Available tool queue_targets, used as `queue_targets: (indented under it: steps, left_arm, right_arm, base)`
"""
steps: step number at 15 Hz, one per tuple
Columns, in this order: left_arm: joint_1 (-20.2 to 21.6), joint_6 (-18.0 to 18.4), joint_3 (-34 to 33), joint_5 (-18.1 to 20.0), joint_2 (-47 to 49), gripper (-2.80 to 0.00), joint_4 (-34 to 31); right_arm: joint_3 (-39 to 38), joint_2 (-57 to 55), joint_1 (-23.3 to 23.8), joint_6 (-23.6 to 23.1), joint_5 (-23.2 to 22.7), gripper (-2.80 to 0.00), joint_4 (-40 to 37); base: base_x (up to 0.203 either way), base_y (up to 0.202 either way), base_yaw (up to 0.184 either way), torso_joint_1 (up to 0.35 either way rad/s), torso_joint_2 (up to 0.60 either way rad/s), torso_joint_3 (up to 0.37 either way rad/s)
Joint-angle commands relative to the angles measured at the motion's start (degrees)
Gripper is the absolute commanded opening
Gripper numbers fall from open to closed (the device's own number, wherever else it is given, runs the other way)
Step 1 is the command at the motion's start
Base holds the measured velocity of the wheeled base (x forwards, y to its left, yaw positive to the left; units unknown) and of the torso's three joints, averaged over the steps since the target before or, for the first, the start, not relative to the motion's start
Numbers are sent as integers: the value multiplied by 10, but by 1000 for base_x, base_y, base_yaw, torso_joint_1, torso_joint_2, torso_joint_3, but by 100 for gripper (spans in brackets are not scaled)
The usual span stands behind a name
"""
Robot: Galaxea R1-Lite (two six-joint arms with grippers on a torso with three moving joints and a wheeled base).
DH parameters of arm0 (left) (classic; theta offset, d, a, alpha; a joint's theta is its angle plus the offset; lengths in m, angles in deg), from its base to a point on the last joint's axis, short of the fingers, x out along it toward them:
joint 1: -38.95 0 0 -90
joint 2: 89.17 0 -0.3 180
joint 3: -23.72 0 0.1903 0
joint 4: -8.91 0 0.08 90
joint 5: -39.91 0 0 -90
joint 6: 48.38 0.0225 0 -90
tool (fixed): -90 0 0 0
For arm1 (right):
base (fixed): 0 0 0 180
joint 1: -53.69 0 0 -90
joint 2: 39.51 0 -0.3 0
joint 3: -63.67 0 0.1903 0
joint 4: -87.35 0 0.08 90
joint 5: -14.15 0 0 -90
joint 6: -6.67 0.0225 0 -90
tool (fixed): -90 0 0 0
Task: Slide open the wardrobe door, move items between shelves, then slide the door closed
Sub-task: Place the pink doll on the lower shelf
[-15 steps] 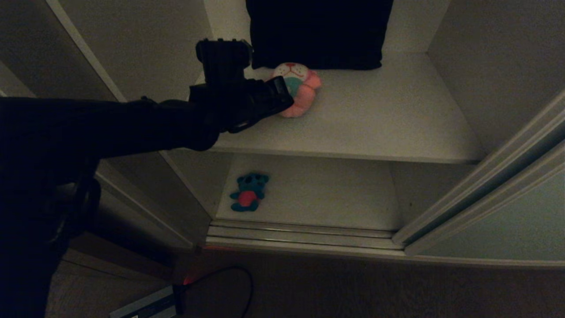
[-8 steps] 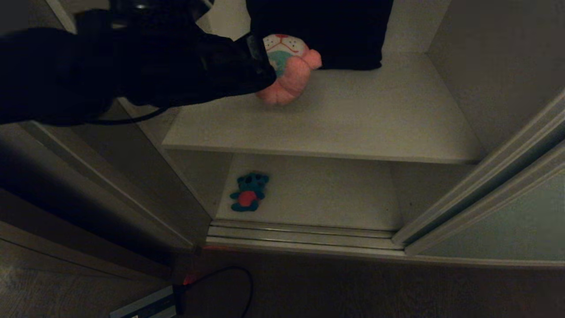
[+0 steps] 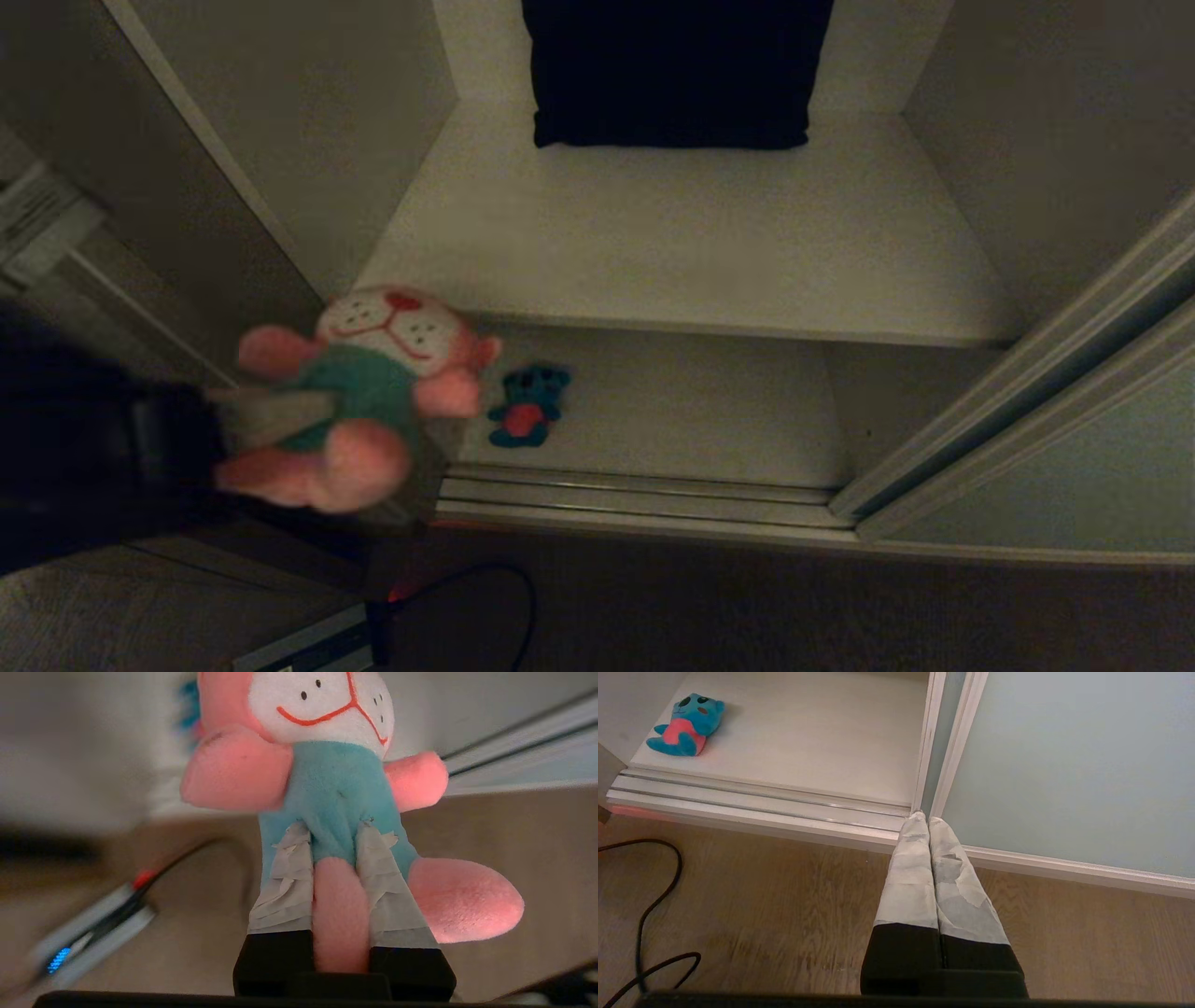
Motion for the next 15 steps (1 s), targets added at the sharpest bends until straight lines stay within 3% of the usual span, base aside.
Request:
queue_targets:
  steps: [1,4,6,8,10,15]
  left_arm:
    - [110,5,-62,50,-129,-280,-23]
    - [221,53,-85,164,-250,-280,-119]
    - [262,100,-125,196,-339,-280,-169]
    - [296,135,-213,201,-418,-280,-190]
    - [312,153,-287,173,-432,-280,-189]
    - [292,166,-430,164,-559,-280,-41]
  right_arm:
    - [-3,0,0,0,0,-280,0]
    - [-2,0,0,0,0,-280,0]
    - [-3,0,0,0,0,-280,-1]
    - [-3,0,0,0,0,-280,0]
    - [-3,0,0,0,0,-280,-1]
    - [-3,0,0,0,0,-280,0]
  base:
    - [0,0,0,0,0,0]
    - [0,0,0,0,0,0]
    - [0,0,0,0,0,0]
    - [0,0,0,0,0,0]
    - [0,0,0,0,0,0]
    - [0,0,0,0,0,0]
